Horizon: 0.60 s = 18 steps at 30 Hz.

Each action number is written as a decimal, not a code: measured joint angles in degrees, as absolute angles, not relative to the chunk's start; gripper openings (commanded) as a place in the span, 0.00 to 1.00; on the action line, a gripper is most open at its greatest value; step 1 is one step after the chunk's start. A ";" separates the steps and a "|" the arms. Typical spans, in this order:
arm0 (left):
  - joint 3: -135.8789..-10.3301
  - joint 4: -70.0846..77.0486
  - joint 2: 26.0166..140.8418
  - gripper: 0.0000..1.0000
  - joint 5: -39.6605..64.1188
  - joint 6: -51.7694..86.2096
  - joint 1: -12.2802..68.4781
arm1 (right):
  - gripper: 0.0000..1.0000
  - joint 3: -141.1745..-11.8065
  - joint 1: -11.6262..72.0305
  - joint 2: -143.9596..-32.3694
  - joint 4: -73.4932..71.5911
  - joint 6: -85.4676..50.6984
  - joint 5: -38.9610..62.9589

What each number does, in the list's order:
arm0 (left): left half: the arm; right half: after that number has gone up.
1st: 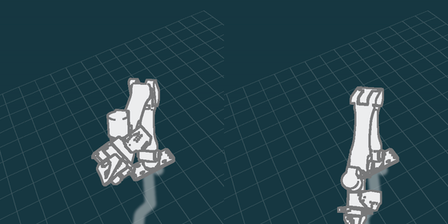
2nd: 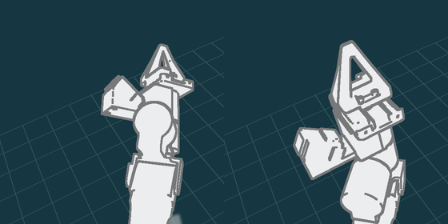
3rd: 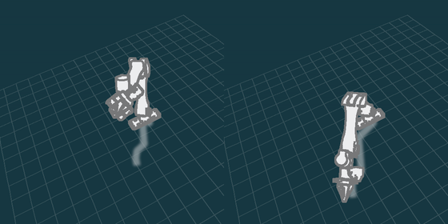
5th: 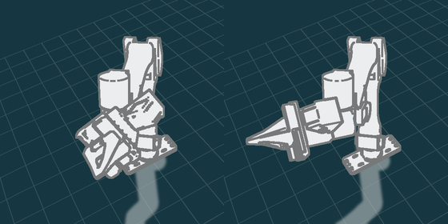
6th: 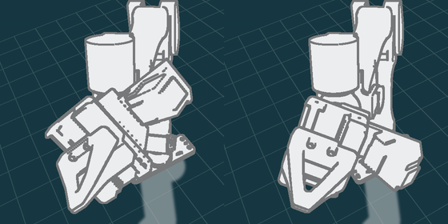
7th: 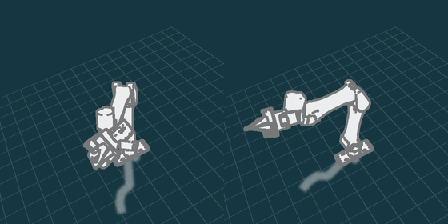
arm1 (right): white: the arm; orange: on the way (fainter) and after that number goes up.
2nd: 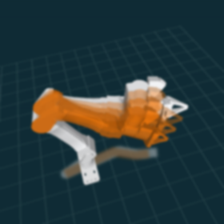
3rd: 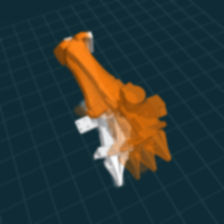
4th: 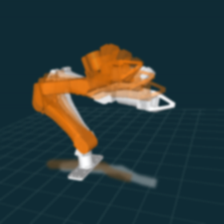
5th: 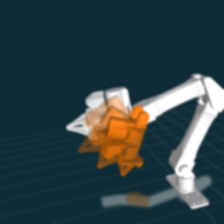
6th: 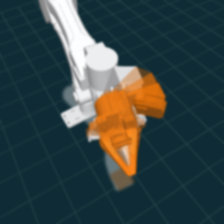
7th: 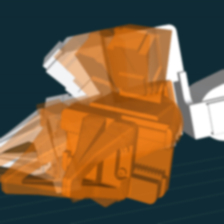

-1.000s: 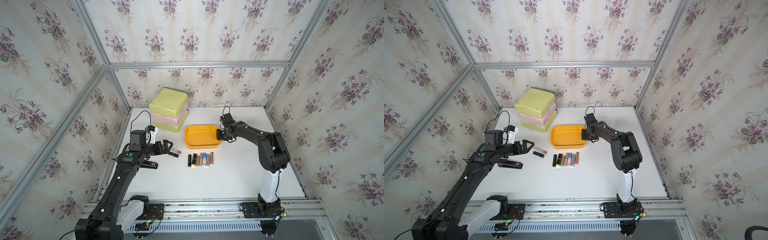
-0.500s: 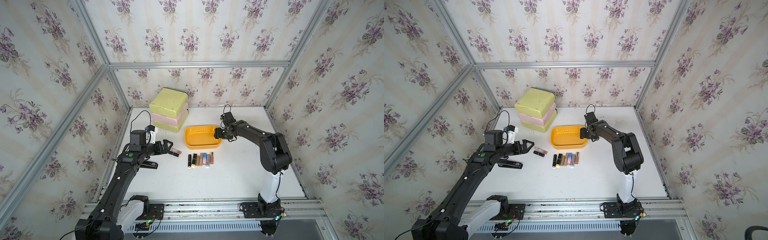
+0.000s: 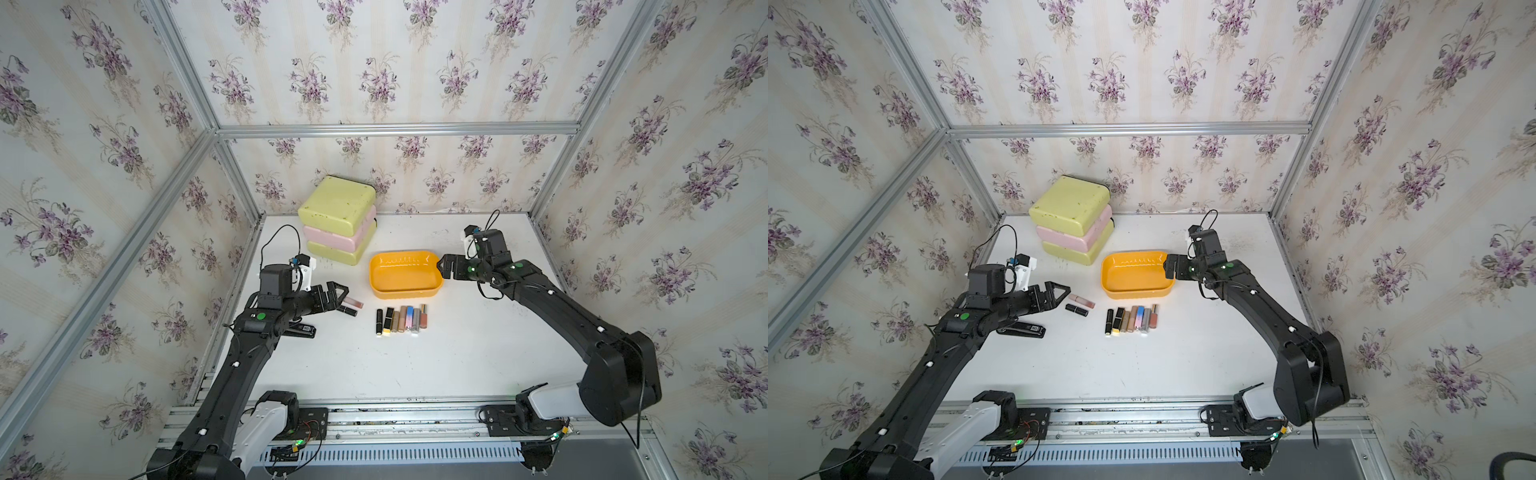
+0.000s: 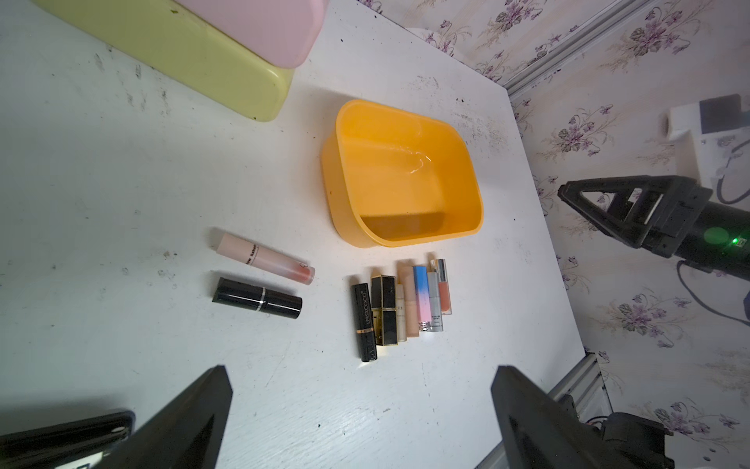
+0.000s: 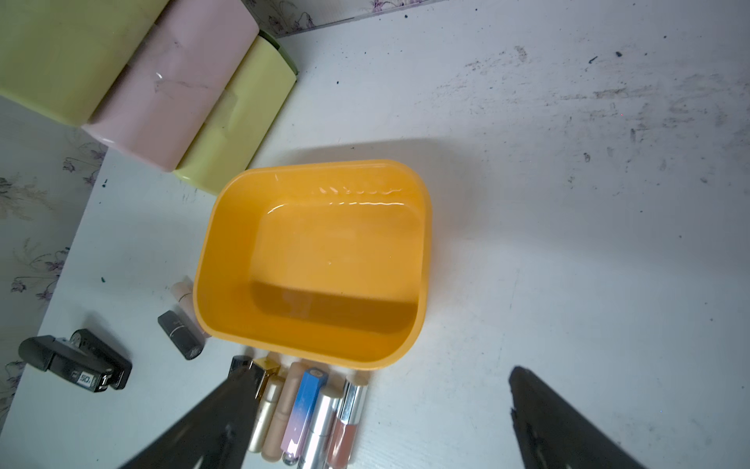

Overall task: Put the lipstick into the storage box
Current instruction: Pick up the lipstick at the center of the board.

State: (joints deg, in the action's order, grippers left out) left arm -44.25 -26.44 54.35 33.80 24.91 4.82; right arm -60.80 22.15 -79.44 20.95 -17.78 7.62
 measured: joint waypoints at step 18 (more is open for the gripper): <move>-37.95 -23.03 46.52 1.00 32.34 27.14 15.00 | 0.92 -48.97 23.59 -70.54 22.98 -21.26 16.45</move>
